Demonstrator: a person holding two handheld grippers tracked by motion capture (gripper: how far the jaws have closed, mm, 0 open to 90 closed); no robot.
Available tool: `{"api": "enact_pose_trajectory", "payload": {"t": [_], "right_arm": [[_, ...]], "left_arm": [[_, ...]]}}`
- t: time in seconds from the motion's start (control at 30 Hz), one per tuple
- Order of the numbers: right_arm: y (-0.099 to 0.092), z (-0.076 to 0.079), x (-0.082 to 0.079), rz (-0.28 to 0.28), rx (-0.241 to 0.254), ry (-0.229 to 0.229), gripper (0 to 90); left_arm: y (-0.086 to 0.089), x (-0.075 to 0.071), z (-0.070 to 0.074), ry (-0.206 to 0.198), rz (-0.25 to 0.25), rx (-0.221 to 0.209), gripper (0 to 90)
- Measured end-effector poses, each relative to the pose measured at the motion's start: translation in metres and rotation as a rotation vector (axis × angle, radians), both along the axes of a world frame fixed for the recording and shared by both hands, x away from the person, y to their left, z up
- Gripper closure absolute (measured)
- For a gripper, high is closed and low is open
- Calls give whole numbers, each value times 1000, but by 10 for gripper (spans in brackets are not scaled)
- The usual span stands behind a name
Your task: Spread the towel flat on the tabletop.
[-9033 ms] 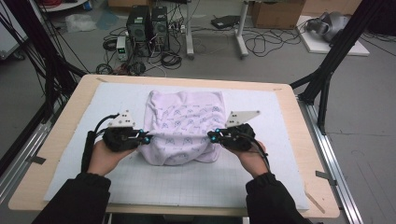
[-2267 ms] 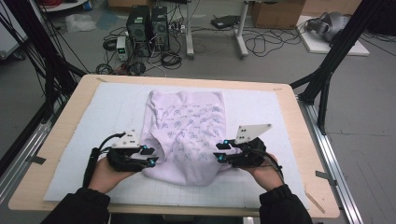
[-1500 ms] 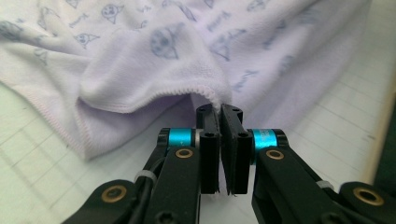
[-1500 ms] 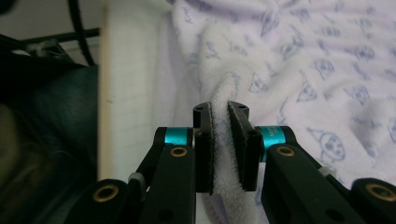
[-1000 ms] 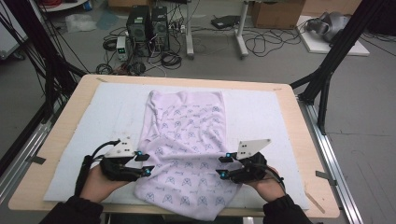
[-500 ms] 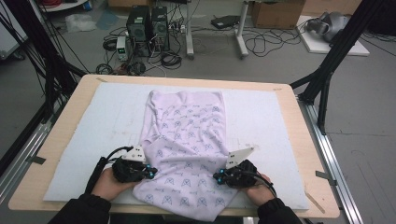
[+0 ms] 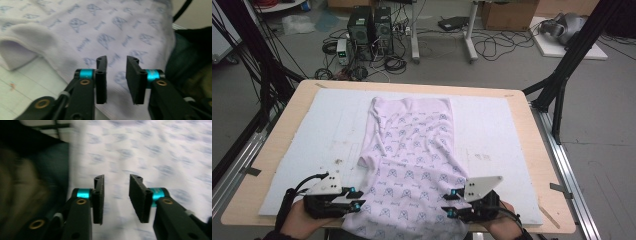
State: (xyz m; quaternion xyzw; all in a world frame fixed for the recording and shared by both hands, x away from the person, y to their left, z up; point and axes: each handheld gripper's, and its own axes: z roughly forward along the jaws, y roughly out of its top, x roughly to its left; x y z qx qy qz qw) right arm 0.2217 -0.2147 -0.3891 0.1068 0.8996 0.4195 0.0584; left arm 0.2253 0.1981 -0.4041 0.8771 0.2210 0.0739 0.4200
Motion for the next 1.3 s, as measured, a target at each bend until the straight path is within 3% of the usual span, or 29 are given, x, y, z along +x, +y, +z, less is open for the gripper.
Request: {"api": "enact_pose_trajectory", "payload": {"t": [0.07, 0.17, 0.23, 0.3, 0.33, 0.37, 0.43, 0.47, 0.5, 0.6, 0.73, 0.83, 0.87, 0.9, 1.0, 1.1, 1.17, 1.23, 1.3], "right_arm": [[0, -11, 15, -38, -13, -3, 580], [1, -31, 38, -64, -23, 17, 580], [4, -43, 49, -74, -63, 38, 581], [9, -49, 55, -68, -107, 48, 612], [10, -51, 57, -61, -105, 57, 629], [10, -51, 58, -57, -95, 68, 673], [10, -52, 58, -40, -78, 80, 819], [10, -52, 58, -29, -68, 106, 856], [10, -52, 57, -32, -67, 103, 866], [10, -50, 50, -9, -56, 113, 872], [8, -40, 28, 39, -11, 107, 874], [5, -29, 9, 78, 38, 102, 850], [4, -25, 6, 81, 55, 88, 804], [3, -21, 6, 61, 63, 67, 715], [-1, -20, 20, -3, 9, 31, 662], [-5, -33, 37, -44, -42, 53, 619], [-9, -44, 41, -71, -48, 81, 595], [-16, -47, 40, -72, -35, 99, 625], [-23, -47, 39, -72, -38, 89, 668]], "left_arm": [[-7, 13, -6, -1, 14, 14, 609], [-18, 30, -15, -4, 25, 42, 583], [-23, 40, -20, 10, 19, 71, 583], [-27, 46, -28, 33, 20, 102, 607], [-28, 46, -32, 27, 22, 114, 629], [-27, 44, -34, 10, 27, 93, 651], [-26, 41, -34, 13, 35, 83, 782], [-25, 40, -34, 21, 33, 82, 838], [-24, 39, -33, 29, 29, 84, 851], [-20, 30, -31, 49, 22, 81, 862], [-11, 4, -26, 63, -15, 64, 867], [-3, -17, -17, 28, -27, 41, 852], [-1, -20, -15, 8, -16, 31, 796], [-1, -20, -12, -5, -2, 31, 708], [-4, -7, -9, -14, 25, 13, 642], [-10, 10, -16, 4, 42, 28, 578], [-13, 18, -24, 14, 48, 65, 595], [-14, 21, -32, 23, 49, 82, 648], [-11, 19, -34, -7, 58, 82, 705]]}}
